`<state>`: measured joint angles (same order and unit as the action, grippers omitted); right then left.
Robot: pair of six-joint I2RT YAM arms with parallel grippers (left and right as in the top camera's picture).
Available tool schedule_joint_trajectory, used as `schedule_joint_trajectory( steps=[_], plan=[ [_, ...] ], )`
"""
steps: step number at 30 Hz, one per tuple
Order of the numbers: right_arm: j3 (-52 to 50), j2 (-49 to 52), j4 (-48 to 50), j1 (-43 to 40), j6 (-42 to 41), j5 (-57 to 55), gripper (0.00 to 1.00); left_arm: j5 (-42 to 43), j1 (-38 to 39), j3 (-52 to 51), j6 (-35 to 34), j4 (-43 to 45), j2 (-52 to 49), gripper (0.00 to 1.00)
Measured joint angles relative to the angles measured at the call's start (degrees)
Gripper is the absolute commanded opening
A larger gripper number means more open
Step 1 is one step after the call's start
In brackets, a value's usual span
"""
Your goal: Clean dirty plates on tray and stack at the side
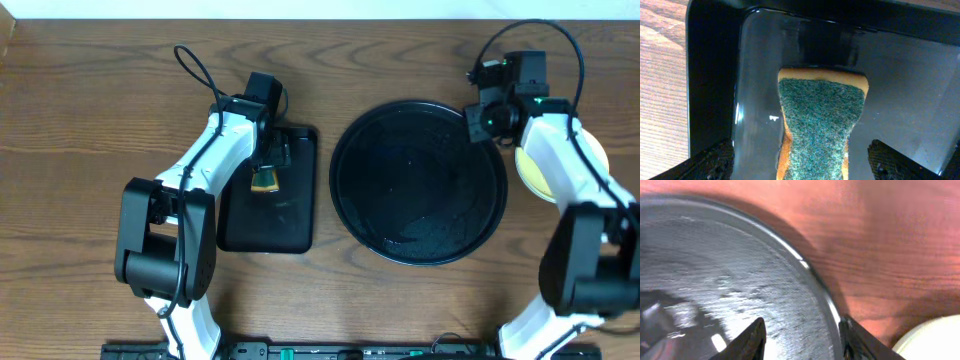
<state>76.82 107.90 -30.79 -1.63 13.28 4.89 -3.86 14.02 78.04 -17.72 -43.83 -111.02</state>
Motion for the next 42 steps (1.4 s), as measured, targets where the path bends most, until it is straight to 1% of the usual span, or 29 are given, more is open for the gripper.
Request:
schedule_joint_trajectory(
  steps=[6,8,11,12,17,22,26,28,31,35,39,42],
  plan=[
    [0.0,7.34,4.52,-2.6,1.36,-0.44,0.47,0.0,0.0,0.0,0.0,0.0,0.0,0.86],
    [-0.02,8.96,4.94,-2.97,1.6,-0.44,0.42,0.0,0.0,0.0,0.0,0.0,0.0,0.86],
    [0.0,10.23,4.74,-3.21,2.01,0.15,0.29,0.0,0.0,0.0,0.0,0.0,0.0,0.86],
    [0.04,10.23,4.52,-3.19,2.21,0.26,0.26,0.0,0.0,0.0,0.0,0.0,0.0,0.86],
    [0.35,10.23,3.08,-3.32,1.95,1.14,0.18,0.0,0.0,0.0,0.0,0.0,0.0,0.86],
    [0.37,10.21,1.86,-2.97,1.6,2.69,0.17,0.0,0.0,0.0,0.0,0.0,0.0,0.86],
    [0.39,10.21,1.64,-2.54,0.92,2.84,0.22,0.0,0.0,0.0,0.0,0.0,0.0,0.86],
    [0.39,10.21,1.73,-2.49,0.66,2.73,0.27,0.0,0.0,0.0,0.0,0.0,0.0,0.86],
    [0.42,10.21,1.86,-2.54,0.5,2.34,0.3,0.0,0.0,0.0,0.0,0.0,0.0,0.86],
    [0.81,10.21,1.42,-2.69,0.24,2.16,0.41,0.0,0.0,0.0,0.0,0.0,0.0,0.86],
    [1.44,9.68,-1.16,-2.58,0.22,2.4,0.46,0.0,0.0,0.0,0.0,0.0,0.0,0.86],
    [1.73,7.21,-3.15,-2.21,0.42,2.8,0.49,0.0,0.0,0.0,0.0,0.0,0.0,0.86]
  ],
)
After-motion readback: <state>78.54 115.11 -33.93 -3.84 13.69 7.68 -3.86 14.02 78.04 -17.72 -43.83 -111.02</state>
